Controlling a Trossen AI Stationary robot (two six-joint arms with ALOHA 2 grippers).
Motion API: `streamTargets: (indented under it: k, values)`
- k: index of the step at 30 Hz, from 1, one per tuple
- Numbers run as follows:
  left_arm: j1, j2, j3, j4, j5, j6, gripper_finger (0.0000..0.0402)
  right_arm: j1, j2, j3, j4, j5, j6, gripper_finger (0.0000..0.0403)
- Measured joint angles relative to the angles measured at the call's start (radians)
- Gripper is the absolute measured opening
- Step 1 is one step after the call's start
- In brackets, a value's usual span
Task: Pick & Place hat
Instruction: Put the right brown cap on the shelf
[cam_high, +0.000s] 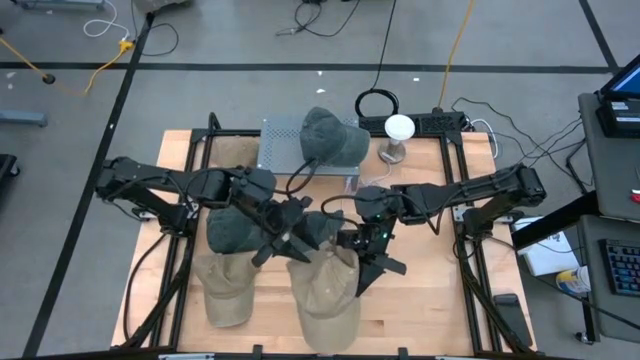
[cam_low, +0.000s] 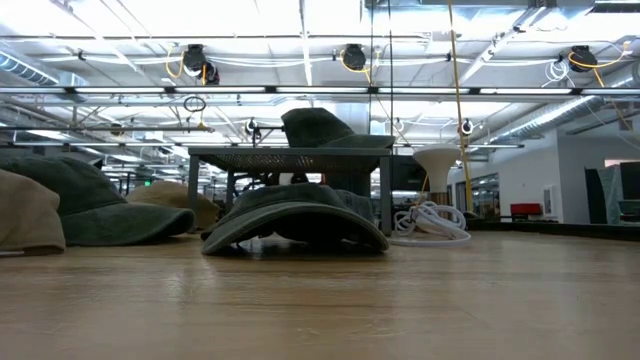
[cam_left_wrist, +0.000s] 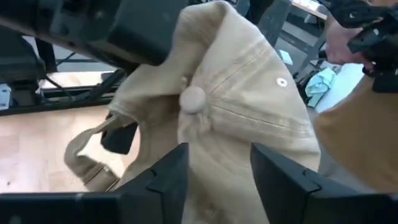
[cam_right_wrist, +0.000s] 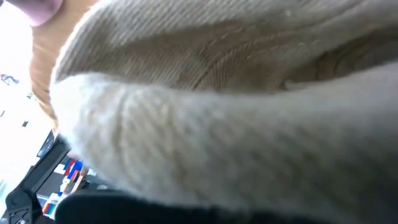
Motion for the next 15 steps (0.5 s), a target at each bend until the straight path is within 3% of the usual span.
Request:
streamTargets:
  k: [4,8,15]
  values:
    - [0.000,0.000,0.000,0.034,-0.020,0.044,0.0213,0.001,0.000,0.000,0.004,0.002,-0.020,0.0005]
    - [0.014,0.000,0.000,0.046,-0.051,-0.036,0.0232,0.007,0.000,0.000,0.004,0.002,-0.062,0.0005]
    - [0.011,0.020,0.000,0.079,0.085,-0.044,0.0239,0.006,0.000,0.000,0.020,0.007,-0.198,0.0005]
